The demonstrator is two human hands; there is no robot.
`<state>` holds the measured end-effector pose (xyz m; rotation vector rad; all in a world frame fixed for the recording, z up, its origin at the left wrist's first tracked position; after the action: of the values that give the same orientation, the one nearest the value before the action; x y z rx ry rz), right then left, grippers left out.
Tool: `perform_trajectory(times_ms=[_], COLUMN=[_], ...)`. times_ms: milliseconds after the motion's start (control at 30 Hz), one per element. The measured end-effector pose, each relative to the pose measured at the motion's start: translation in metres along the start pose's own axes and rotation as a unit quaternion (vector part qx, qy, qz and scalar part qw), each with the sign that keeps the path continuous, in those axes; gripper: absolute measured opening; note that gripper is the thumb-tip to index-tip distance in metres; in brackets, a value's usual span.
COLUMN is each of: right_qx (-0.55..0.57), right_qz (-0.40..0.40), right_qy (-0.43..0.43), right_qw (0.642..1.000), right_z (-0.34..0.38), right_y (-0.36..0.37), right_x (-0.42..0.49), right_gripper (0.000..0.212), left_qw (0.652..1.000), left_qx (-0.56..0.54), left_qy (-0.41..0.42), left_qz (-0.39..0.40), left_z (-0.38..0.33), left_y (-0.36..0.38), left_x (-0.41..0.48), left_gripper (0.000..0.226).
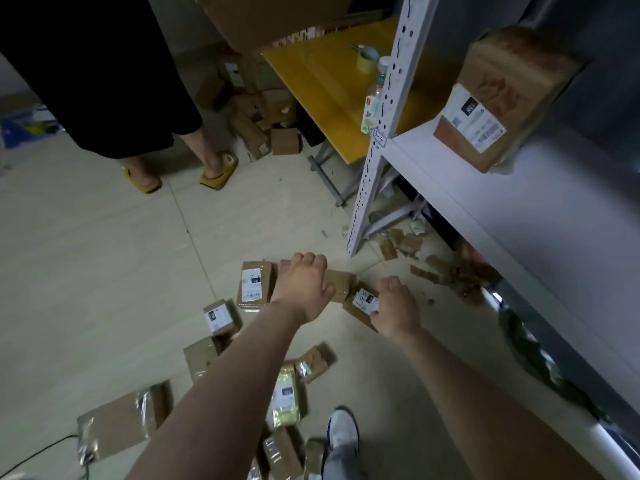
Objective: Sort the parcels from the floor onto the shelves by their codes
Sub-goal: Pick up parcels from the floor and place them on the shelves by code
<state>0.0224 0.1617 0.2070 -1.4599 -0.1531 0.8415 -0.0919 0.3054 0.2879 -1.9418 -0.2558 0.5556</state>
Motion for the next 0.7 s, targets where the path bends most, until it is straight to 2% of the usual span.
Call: perform_trajectory(times_ms=[233, 433, 567, 700], right_qx=[-0.029, -0.035, -0.060, -0.097], right_qz=[0.014, 0.035, 0.046, 0.033], right_qy=[-0.029, -0.036, -0.036, -0.047], right_qw=[0.999, 0.998, 0.996, 0.994], right_z=[0.001, 0.004, 0.009, 0.014], right_y=[0.117, 0.226, 0.280, 0.318], right_x=[0.093, 0.159, 0.203, 0.240], right_gripper=[0.061, 0.092, 0.100, 0.109], left_qw=[0.999, 0.995, 0.992, 0.994], left_qx=[0.042, 0.088, 0.116, 0.096], left_qy=[0.016, 0.038, 0.034, 0.024], left_qz=[0.016, 0.037, 0.041, 0.040], left_z=[0.049, 0.105, 0.141, 0.170], left_y=[0.102, 0.189, 0.232, 0.275], left_x=[0.063, 0.107, 0.135, 0.159], left_gripper=[0.041, 0.048, 0.054, 0.057])
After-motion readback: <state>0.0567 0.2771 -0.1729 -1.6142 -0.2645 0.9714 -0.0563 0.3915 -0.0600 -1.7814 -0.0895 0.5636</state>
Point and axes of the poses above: each hand's wrist, its own x-axis towards the middle knuckle, its own y-axis out of the palm, z = x × y, the point moved 7 cm from there along x, towards the middle knuckle, and after that the axes turned 3 degrees about y, right-handed, at the moved point
